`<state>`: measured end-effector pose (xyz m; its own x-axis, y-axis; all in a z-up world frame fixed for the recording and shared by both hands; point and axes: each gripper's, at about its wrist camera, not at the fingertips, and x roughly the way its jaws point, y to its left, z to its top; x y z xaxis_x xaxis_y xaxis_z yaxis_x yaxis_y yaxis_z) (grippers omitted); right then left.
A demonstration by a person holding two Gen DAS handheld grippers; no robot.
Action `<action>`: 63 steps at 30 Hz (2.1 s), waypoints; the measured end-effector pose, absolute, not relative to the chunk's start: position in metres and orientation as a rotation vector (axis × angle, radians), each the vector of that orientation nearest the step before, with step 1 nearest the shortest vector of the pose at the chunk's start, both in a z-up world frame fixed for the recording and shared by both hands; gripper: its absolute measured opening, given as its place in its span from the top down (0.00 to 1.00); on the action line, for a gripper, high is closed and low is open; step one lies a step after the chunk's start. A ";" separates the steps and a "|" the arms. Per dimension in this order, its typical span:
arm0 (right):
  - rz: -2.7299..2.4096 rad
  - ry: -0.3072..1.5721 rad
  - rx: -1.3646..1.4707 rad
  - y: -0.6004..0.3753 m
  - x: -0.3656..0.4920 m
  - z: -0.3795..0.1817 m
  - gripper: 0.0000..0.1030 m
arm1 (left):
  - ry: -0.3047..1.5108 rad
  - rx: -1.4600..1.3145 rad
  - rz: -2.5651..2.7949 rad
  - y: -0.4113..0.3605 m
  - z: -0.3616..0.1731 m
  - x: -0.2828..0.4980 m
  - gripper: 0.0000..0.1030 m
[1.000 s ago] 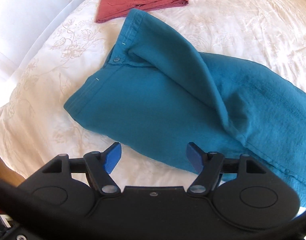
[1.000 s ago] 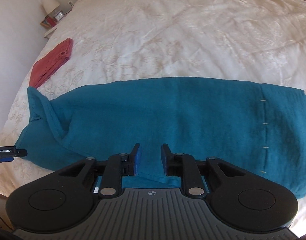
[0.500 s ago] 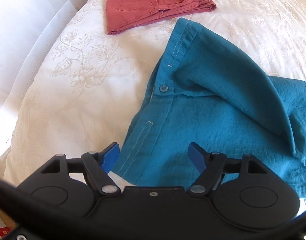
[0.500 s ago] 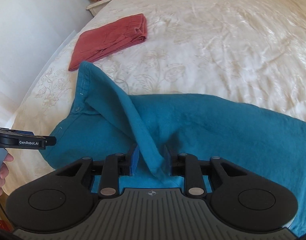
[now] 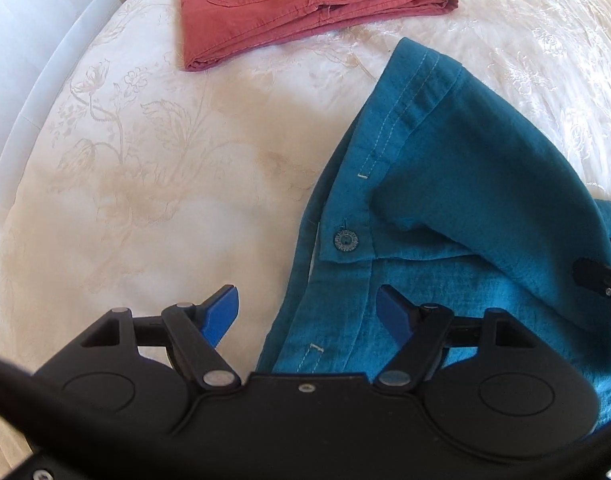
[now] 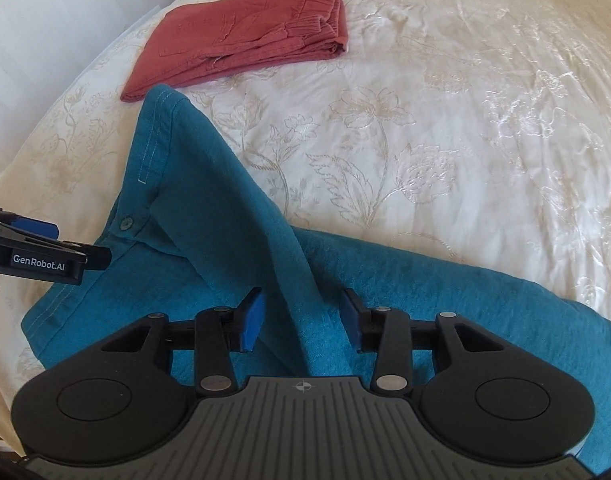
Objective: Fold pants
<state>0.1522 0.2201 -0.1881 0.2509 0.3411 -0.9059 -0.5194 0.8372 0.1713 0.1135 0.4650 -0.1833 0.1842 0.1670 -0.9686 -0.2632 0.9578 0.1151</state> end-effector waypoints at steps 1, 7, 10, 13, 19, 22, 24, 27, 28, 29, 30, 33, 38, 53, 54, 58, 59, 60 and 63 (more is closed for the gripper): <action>0.606 1.182 -0.169 0.222 0.151 -0.189 0.87 | 1.356 -0.089 0.305 0.467 -0.186 0.115 0.25; 0.668 1.139 -0.145 0.221 0.122 -0.155 0.96 | 1.393 -0.081 0.327 0.481 -0.212 0.124 0.24; 0.735 1.135 -0.152 0.220 0.099 -0.137 0.96 | 1.398 -0.090 0.347 0.491 -0.218 0.124 0.22; 0.801 1.170 -0.189 0.226 0.074 -0.136 0.96 | 1.385 -0.114 0.368 0.502 -0.215 0.114 0.22; 0.872 1.261 -0.317 0.245 0.032 -0.164 0.96 | 1.322 -0.131 0.487 0.528 -0.190 0.080 0.23; 0.862 1.288 -0.353 0.249 0.026 -0.179 0.96 | 1.281 -0.158 0.540 0.538 -0.170 0.065 0.24; 0.853 1.306 -0.358 0.250 0.026 -0.185 0.96 | 1.234 -0.174 0.554 0.539 -0.156 0.059 0.24; 0.843 1.324 -0.349 0.250 0.026 -0.188 0.96 | 1.172 -0.181 0.531 0.531 -0.136 0.057 0.22; 0.842 1.319 -0.353 0.251 0.026 -0.188 0.96 | 1.162 -0.183 0.501 0.523 -0.133 0.057 0.21; 0.841 1.317 -0.357 0.252 0.025 -0.189 0.96 | 1.164 -0.185 0.460 0.516 -0.132 0.058 0.21; 0.839 1.316 -0.359 0.254 0.025 -0.189 0.96 | 1.174 -0.185 0.413 0.507 -0.134 0.061 0.21; 0.827 1.315 -0.352 0.258 0.023 -0.191 0.96 | 1.226 -0.160 0.283 0.477 -0.148 0.067 0.20; 0.798 1.319 -0.307 0.256 0.020 -0.195 0.91 | 1.395 -0.036 0.238 0.444 -0.200 0.063 0.19; 0.348 1.243 0.183 0.094 0.018 -0.156 0.80 | 1.334 0.015 0.331 0.428 -0.172 0.059 0.15; 0.291 1.237 0.220 0.079 0.017 -0.157 0.78 | 1.319 0.022 0.313 0.421 -0.167 0.059 0.15; 0.022 1.225 0.404 0.017 0.015 -0.175 0.71 | 1.325 0.044 0.211 0.385 -0.167 0.063 0.14; -0.042 1.217 0.463 0.001 0.014 -0.180 0.69 | 1.336 0.059 0.190 0.377 -0.170 0.062 0.14; -0.087 1.211 0.514 -0.011 0.014 -0.184 0.69 | 1.350 0.085 0.177 0.370 -0.176 0.060 0.14; -0.219 1.178 0.691 -0.047 0.010 -0.203 0.68 | 1.390 0.180 0.165 0.356 -0.196 0.059 0.14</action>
<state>0.0095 -0.0465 -0.2029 0.3898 0.1908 -0.9009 0.5014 0.7767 0.3814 0.0590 0.3563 -0.1963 0.1723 0.2211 -0.9599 -0.0092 0.9748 0.2229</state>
